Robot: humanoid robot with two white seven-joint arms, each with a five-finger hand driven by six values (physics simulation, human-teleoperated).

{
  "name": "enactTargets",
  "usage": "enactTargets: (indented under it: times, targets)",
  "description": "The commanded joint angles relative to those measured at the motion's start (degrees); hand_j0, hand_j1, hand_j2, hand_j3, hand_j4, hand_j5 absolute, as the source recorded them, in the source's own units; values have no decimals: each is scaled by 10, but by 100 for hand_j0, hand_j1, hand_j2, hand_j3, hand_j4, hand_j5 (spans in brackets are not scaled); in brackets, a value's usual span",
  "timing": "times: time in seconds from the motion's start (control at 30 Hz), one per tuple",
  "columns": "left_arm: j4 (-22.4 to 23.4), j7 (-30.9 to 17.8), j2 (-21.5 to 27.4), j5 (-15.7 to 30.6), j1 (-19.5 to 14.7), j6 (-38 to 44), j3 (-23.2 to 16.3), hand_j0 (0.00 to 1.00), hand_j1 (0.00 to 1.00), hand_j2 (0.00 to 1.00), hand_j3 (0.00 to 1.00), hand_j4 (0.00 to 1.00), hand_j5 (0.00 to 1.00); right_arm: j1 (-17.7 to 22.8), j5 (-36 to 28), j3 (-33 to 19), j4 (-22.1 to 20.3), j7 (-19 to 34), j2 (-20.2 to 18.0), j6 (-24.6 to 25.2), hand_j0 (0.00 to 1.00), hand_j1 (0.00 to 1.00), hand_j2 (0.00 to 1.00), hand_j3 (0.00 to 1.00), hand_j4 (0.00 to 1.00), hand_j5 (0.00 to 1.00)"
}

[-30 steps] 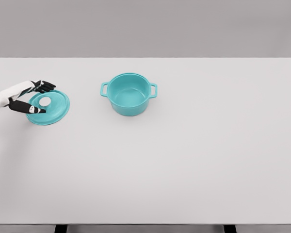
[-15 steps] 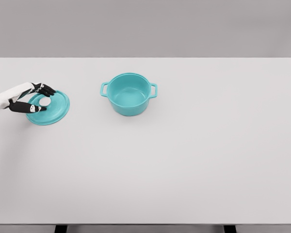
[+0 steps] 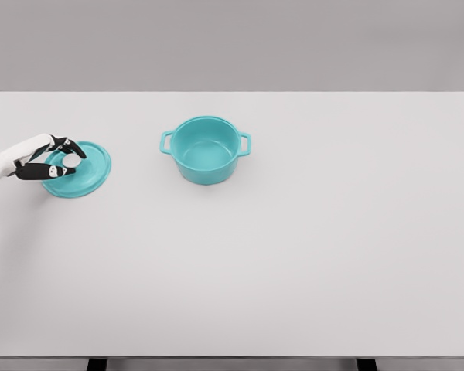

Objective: Cover the pot with left arm

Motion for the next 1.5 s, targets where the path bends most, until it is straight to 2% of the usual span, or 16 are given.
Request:
enactTargets:
  times: [0.0, 0.4, 0.57, 0.67, 0.9, 1.1, 1.33, 1.4, 1.47]
  targets:
    - [-6, -3, -1, -17, 0, -6, -7, 40, 40, 40, 40, 40, 40, 0, 0, 0, 0, 0, 0, 0, 100, 100, 100, 100, 100, 100]
    - [-90, -4, 5, -12, -2, -2, -3, 41, 41, 41, 41, 41, 41, 0, 0, 0, 0, 0, 0, 0, 100, 100, 100, 100, 100, 100]
    - [-102, -8, 6, -12, -6, 0, -7, 41, 41, 41, 41, 41, 41, 0, 0, 0, 0, 0, 0, 0, 100, 100, 100, 100, 100, 100]
    - [-104, -9, 11, -12, -16, -1, -7, 41, 41, 41, 41, 41, 41, 0, 0, 0, 0, 0, 0, 0, 100, 100, 100, 100, 100, 100]
    - [-144, -9, 12, -12, -38, -1, -12, 41, 41, 41, 41, 41, 41, 0, 0, 0, 0, 0, 0, 0, 100, 100, 100, 100, 100, 100]
    - [-149, -8, 6, -12, -65, -1, -44, 41, 41, 41, 41, 41, 41, 0, 0, 0, 0, 0, 0, 0, 100, 100, 100, 100, 100, 100]
    - [-155, -8, -26, -19, -71, 0, -46, 41, 41, 41, 41, 41, 41, 0, 0, 0, 0, 0, 0, 0, 100, 100, 100, 100, 100, 100]
    - [-155, -6, -29, -17, -88, 5, -72, 41, 41, 41, 41, 41, 41, 0, 0, 0, 0, 0, 0, 0, 100, 100, 100, 100, 100, 100]
    - [-155, -6, -33, -15, -92, 7, -77, 41, 41, 41, 41, 41, 41, 0, 0, 0, 0, 0, 0, 0, 100, 100, 100, 100, 100, 100]
